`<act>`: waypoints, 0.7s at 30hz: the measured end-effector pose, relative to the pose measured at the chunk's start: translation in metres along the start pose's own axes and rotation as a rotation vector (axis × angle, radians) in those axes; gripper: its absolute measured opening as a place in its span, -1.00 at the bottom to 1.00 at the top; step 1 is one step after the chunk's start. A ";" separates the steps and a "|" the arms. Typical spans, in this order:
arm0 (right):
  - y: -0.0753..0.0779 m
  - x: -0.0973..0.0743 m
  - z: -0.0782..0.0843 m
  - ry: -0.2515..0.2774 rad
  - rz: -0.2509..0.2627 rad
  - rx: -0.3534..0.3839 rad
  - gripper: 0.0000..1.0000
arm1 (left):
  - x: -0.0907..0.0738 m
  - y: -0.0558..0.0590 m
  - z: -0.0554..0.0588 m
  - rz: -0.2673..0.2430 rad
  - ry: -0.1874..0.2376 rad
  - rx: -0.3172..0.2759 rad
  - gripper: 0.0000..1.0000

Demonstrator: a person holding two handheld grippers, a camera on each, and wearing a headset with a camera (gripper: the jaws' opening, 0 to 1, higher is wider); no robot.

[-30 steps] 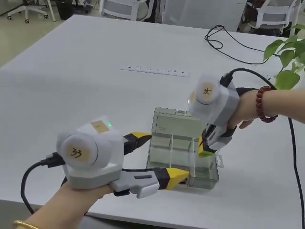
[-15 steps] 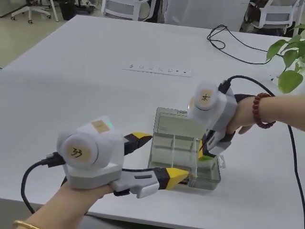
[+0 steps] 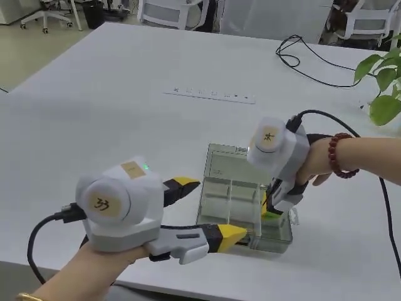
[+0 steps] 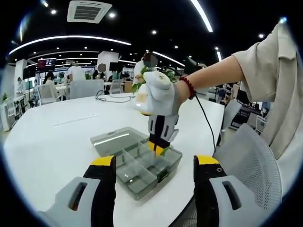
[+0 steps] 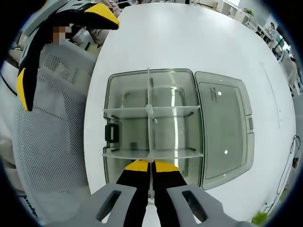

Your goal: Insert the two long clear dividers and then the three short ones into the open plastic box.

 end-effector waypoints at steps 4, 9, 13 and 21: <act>-0.001 0.000 0.001 0.012 0.016 -0.002 -0.94 | -0.001 -0.001 0.000 -0.006 -0.009 0.004 0.33; -0.001 0.000 0.003 0.040 0.032 0.015 -0.91 | -0.002 -0.003 -0.001 -0.015 -0.015 0.008 0.33; -0.001 -0.005 0.003 0.078 0.047 0.034 -0.81 | -0.004 -0.005 -0.002 -0.025 -0.027 0.019 0.33; -0.004 -0.022 0.004 0.196 0.099 0.065 -0.57 | -0.008 -0.009 -0.004 -0.051 -0.052 0.034 0.37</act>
Point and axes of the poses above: the centre of the closed fingertips' face, and the gripper's own axes: x roughly forward along the fingers, y roughly to its right, z roughly out of its underside, the point moved 5 cm from there along -x, roughly backward along the fingers, and after that the axes turned 2 degrees about -y, right-handed, at the moved point
